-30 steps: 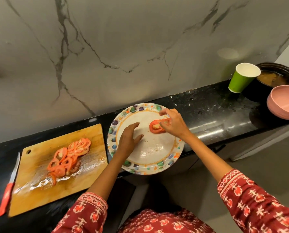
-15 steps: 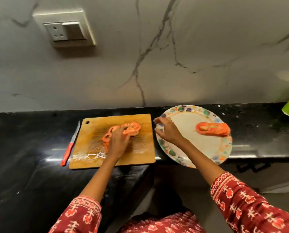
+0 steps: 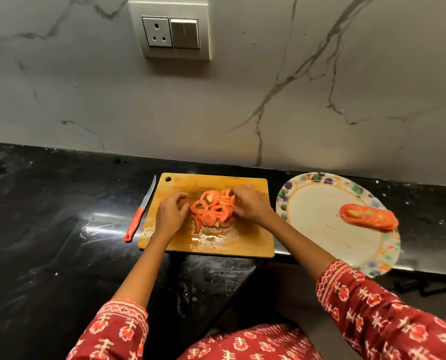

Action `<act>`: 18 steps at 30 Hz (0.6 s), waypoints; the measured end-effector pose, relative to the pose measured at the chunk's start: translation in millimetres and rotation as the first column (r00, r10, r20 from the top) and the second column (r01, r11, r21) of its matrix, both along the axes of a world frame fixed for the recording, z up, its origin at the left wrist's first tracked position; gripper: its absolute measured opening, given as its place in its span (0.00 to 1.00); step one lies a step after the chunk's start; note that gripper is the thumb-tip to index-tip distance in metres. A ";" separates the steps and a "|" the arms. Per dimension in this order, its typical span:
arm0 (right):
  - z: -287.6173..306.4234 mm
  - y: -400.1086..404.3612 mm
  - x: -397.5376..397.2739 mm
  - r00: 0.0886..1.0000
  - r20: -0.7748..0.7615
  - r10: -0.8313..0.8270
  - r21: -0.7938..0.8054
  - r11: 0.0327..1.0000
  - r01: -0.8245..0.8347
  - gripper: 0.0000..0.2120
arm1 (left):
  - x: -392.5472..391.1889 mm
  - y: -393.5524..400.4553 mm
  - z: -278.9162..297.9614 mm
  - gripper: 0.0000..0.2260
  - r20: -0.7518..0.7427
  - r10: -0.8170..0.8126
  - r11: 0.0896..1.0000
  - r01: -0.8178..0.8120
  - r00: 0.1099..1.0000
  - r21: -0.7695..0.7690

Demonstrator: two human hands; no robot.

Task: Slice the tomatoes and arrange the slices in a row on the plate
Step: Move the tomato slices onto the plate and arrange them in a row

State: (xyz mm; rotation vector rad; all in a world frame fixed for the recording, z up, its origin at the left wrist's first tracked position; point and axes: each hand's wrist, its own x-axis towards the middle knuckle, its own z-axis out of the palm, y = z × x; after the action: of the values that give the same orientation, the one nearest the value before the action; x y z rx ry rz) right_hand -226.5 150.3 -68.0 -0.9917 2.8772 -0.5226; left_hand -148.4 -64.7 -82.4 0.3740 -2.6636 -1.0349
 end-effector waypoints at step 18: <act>7.0 16.6 -11.3 0.988 -0.140 -0.060 0.120 0.990 0.077 0.11 | -2.9 16.2 -11.2 0.12 -0.009 -0.061 0.997 0.062 0.998 0.053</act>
State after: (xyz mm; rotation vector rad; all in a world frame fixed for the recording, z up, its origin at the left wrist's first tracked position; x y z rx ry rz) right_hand -237.8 166.9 -61.0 -0.9473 3.0297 -0.2830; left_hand -151.2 -48.5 -93.6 0.2997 -2.6604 -1.1252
